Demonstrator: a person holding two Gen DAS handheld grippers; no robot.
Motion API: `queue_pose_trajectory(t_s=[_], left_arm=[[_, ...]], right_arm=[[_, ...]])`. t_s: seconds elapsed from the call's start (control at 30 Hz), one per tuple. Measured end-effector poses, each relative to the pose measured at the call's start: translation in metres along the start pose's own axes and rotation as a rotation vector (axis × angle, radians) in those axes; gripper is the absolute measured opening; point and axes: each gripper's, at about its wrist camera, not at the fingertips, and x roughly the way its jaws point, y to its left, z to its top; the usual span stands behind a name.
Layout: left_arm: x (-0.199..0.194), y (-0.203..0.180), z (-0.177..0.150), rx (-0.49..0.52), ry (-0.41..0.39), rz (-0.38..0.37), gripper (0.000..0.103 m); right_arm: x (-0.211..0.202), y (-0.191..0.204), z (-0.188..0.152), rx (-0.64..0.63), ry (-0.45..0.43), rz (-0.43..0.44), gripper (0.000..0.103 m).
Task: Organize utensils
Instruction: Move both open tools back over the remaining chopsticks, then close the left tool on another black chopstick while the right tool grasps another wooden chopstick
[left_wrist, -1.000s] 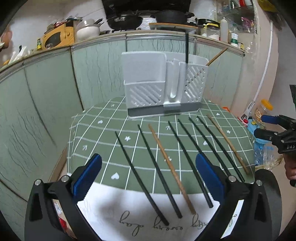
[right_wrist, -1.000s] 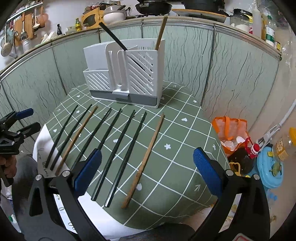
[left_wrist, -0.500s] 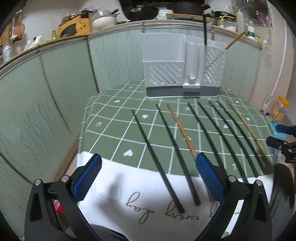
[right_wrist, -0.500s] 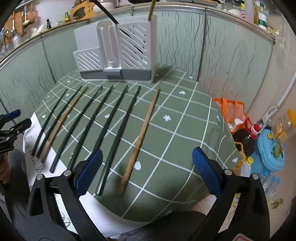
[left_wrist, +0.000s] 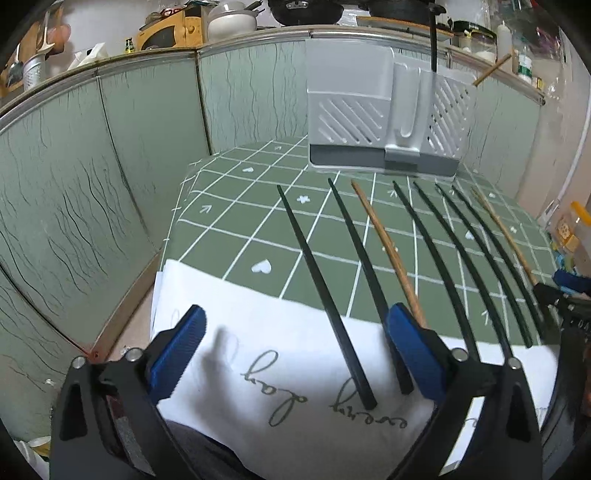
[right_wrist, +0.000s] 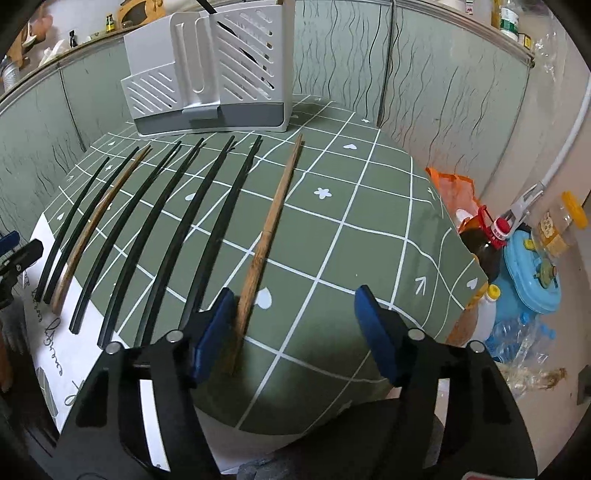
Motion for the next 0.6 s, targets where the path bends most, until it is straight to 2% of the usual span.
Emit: queue_pose_trajectory(t_s=[0.17, 0.27, 0.43, 0.6], left_arm=[[0.008, -0.004, -0.009, -0.007, 0.031, 0.011, 0.084], [0.008, -0.009, -0.013, 0.009, 0.026, 0.038, 0.079], [0.006, -0.013, -0.016, 0.011, 0.017, 0.055, 0.072], [0.003, -0.019, -0.020, -0.006, 0.001, 0.055, 0.056]], right_arm=[[-0.002, 0.004, -0.002, -0.009, -0.016, -0.001, 0.053], [-0.003, 0.009, -0.005, -0.023, -0.030, -0.005, 0.051], [-0.005, 0.013, -0.008, -0.022, -0.043, -0.002, 0.041], [-0.007, 0.015, -0.012, 0.007, -0.054, 0.008, 0.030]])
